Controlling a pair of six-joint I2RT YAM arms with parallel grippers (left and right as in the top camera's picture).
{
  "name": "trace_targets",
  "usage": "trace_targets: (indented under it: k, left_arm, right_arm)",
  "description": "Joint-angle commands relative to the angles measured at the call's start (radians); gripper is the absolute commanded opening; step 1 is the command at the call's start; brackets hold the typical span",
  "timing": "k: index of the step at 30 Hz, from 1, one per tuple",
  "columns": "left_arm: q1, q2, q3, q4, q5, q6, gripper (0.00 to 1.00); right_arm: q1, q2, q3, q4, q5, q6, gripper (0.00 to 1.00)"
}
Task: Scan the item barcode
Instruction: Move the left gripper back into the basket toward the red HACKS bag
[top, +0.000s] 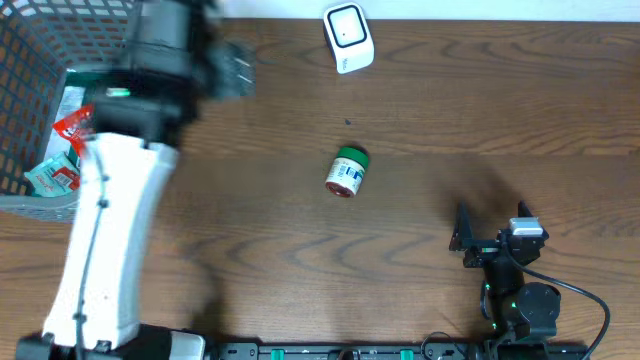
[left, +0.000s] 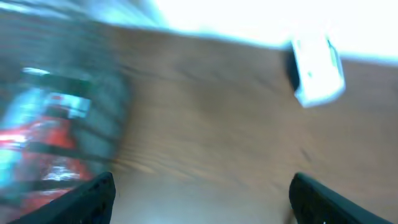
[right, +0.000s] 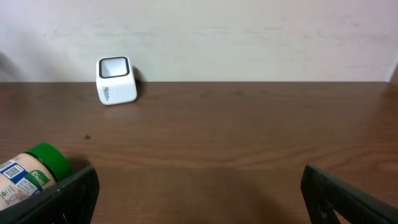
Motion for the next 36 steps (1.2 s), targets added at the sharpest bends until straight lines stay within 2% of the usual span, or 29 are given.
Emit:
trace_targets:
  k: [1, 6, 12, 21, 36]
  left_arm:
    - [0.172, -0.016, 0.076, -0.006, -0.039, 0.02, 0.89]
    - [0.417, -0.007, 0.079, 0.028, -0.031, -0.022, 0.89]
    - [0.571, 0.001, 0.077, 0.03, -0.031, -0.023, 0.89]
    - [0.65, 0.027, 0.06, 0.038, -0.031, -0.023, 0.89]
    - [0.65, 0.136, 0.06, 0.03, -0.031, -0.021, 0.9]
  right_arm:
    - [-0.004, -0.005, -0.002, -0.003, -0.001, -0.005, 0.99]
    - [-0.004, -0.005, -0.002, -0.003, -0.001, -0.005, 0.99]
    - [-0.004, -0.005, -0.002, -0.003, -0.001, -0.005, 0.99]
    - [-0.004, -0.005, -0.002, -0.003, -0.001, -0.005, 0.99]
    - [-0.004, -0.005, -0.002, -0.003, -0.001, -0.005, 0.99]
